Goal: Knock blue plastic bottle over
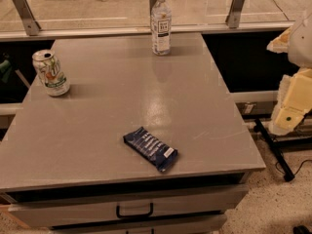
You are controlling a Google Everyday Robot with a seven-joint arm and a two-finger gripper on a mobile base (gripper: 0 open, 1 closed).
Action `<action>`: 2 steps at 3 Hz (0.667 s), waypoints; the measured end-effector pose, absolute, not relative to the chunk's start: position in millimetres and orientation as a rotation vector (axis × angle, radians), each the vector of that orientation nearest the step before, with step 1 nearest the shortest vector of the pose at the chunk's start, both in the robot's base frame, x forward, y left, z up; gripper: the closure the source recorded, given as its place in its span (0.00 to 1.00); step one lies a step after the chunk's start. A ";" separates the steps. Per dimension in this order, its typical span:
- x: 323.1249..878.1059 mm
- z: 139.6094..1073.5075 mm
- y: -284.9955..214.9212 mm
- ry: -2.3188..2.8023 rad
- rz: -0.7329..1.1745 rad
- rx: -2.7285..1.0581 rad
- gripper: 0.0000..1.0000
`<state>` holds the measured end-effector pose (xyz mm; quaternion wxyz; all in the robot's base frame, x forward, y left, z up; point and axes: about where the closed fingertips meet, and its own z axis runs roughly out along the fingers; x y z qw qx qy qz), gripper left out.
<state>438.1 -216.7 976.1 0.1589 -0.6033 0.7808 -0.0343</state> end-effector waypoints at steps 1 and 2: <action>438.1 976.2 -216.7 2.232 -0.098 -1.725 0.00; 480.8 958.0 -216.9 2.176 -0.055 -1.715 0.00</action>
Offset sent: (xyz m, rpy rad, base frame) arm 0.1296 -0.0036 -0.0565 0.1570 -0.0611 0.0745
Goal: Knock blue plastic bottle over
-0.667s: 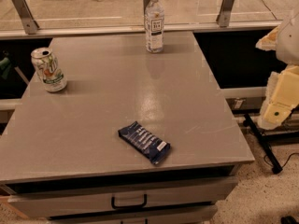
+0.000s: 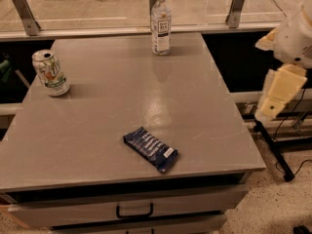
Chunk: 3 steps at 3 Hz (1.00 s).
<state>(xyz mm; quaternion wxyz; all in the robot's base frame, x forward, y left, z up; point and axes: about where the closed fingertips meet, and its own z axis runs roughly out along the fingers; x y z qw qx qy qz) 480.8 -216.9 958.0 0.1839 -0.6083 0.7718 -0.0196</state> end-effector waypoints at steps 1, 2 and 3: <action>563.4 937.0 -213.9 2.060 0.018 -1.661 0.00; 647.0 917.6 -200.8 1.950 0.126 -1.572 0.00; 708.7 891.6 -181.3 1.900 0.276 -1.458 0.00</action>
Offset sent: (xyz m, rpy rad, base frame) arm 0.2969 0.0183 -0.0887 0.4826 -0.1708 0.0498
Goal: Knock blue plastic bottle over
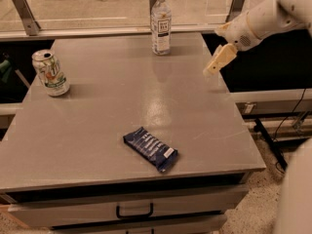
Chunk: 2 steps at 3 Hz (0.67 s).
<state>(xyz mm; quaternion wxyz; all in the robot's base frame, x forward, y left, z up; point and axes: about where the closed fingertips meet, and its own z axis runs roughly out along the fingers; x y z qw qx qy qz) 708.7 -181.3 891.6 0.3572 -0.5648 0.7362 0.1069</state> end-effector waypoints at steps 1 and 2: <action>755.8 878.4 -154.8 1.881 0.409 -1.307 0.00; 789.7 888.9 -131.2 1.858 0.486 -1.163 0.00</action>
Offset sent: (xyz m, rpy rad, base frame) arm 0.1333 0.0664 0.0232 0.4499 -0.0013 -0.2024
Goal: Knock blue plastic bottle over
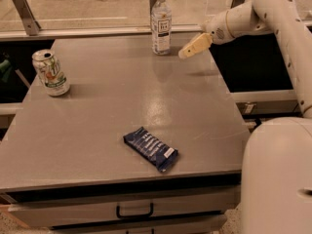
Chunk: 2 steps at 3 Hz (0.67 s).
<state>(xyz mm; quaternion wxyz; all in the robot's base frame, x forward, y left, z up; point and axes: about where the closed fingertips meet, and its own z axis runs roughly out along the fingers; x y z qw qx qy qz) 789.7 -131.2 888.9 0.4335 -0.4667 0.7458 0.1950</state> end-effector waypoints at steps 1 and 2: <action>804.2 908.0 -111.2 1.877 0.571 -1.027 0.00; 803.0 904.1 -108.5 1.894 0.588 -1.017 0.00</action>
Offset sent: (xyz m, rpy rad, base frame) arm 0.0078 0.0186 0.0122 0.0823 0.0420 -0.0480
